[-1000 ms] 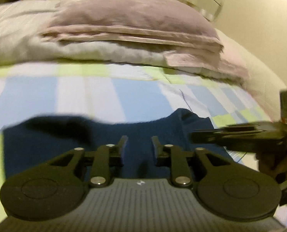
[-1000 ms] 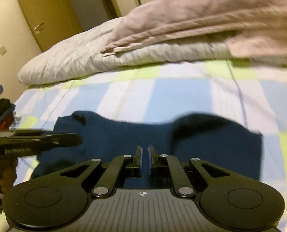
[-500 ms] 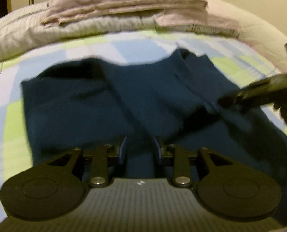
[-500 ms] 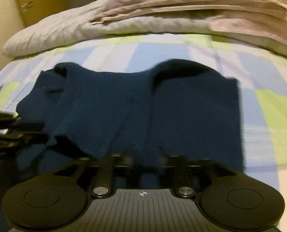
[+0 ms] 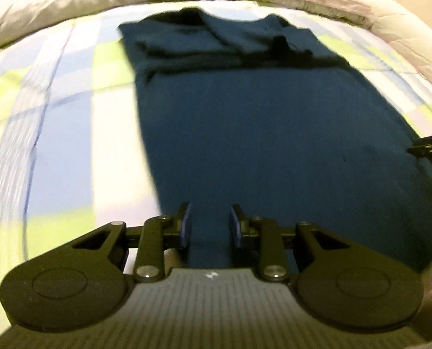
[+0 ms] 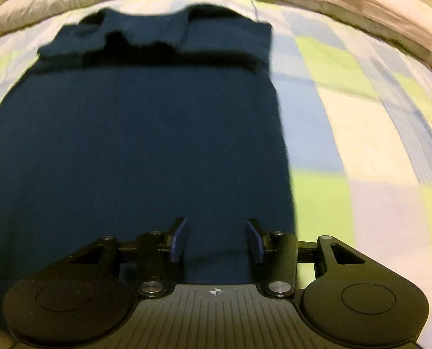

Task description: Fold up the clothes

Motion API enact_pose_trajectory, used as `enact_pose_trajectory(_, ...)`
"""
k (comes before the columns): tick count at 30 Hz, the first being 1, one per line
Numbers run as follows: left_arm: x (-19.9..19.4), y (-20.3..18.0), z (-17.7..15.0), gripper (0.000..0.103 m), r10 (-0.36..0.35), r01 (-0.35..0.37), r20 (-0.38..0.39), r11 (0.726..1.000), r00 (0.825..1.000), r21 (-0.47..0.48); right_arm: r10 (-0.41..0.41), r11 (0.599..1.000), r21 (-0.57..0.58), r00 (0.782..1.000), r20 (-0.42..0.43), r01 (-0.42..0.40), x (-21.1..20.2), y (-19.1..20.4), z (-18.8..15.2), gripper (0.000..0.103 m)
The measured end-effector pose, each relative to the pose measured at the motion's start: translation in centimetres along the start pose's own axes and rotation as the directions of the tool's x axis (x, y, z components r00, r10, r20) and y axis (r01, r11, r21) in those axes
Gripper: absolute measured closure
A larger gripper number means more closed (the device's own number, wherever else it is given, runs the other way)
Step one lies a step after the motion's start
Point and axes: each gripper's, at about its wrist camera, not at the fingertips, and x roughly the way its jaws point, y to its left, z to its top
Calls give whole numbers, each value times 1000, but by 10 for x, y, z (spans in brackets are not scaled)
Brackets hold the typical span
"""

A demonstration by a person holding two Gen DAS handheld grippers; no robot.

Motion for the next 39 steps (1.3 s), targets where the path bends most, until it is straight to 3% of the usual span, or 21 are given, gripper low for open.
enact_pose_trajectory(3, -16, -4, -22, 79, 32, -34, -46, 999, 998, -37, 11, 996, 85, 999, -31, -9, -16, -9, -26, 52)
enact_pose_trajectory(5, -27, -2, -32, 79, 50, -56, -55, 991, 997, -119, 8, 999, 44, 1000, -23, -7, -25, -6, -39, 52)
enact_pose_trajectory(8, -55, -16, -27, 84, 94, -85, 44, 981, 995, -176, -10, 1000, -11, 1000, -27, 9, -36, 1, -37, 52)
enact_pose_trajectory(10, -64, -31, -25, 84, 96, -76, 116, 983, 989, -166, -13, 1000, -18, 998, 64, 14, -47, 3, -31, 52)
enact_pose_trajectory(12, -62, -50, -28, 84, 84, -62, 140, 986, 987, -154, 47, 999, -20, 987, 152, -45, -53, 6, -27, 52)
enact_pose_trajectory(14, -47, -66, -40, 84, 81, -67, 86, 985, 993, -159, 75, 997, -32, 987, 139, -72, -45, 10, -33, 52)
enact_pose_trajectory(16, -36, -77, -58, 88, 97, -100, -21, 970, 995, -222, 77, 996, -44, 992, 98, -73, -39, 11, -51, 52)
enact_pose_trajectory(19, -55, -92, -79, 88, 139, -145, -40, 946, 989, -292, 96, 995, -43, 994, 52, -93, -54, 2, -85, 52)
enact_pose_trajectory(23, -94, -118, -97, 88, 201, -234, -132, 914, 971, -331, 128, 991, -31, 990, -61, -130, -80, -15, -119, 52)
enact_pose_trajectory(25, -128, -136, -103, 88, 230, -266, -140, 900, 963, -347, 143, 990, 15, 986, -90, -142, -99, -28, -129, 52)
enact_pose_trajectory(29, -197, -169, -101, 87, 272, -297, -121, 868, 955, -399, 221, 969, 118, 975, -28, -217, -161, -55, -131, 52)
enact_pose_trajectory(34, -272, -201, -86, 73, 309, -309, -79, 827, 948, -469, 278, 954, 107, 960, 41, -281, -237, -66, -113, 51)
enact_pose_trajectory(36, -294, -212, -80, 68, 304, -291, -53, 824, 951, -486, 279, 954, 92, 958, 60, -284, -265, -63, -104, 51)
enact_pose_trajectory(39, -316, -229, -69, 63, 308, -283, -31, 825, 951, -488, 288, 951, 91, 954, 84, -295, -294, -53, -95, 31)
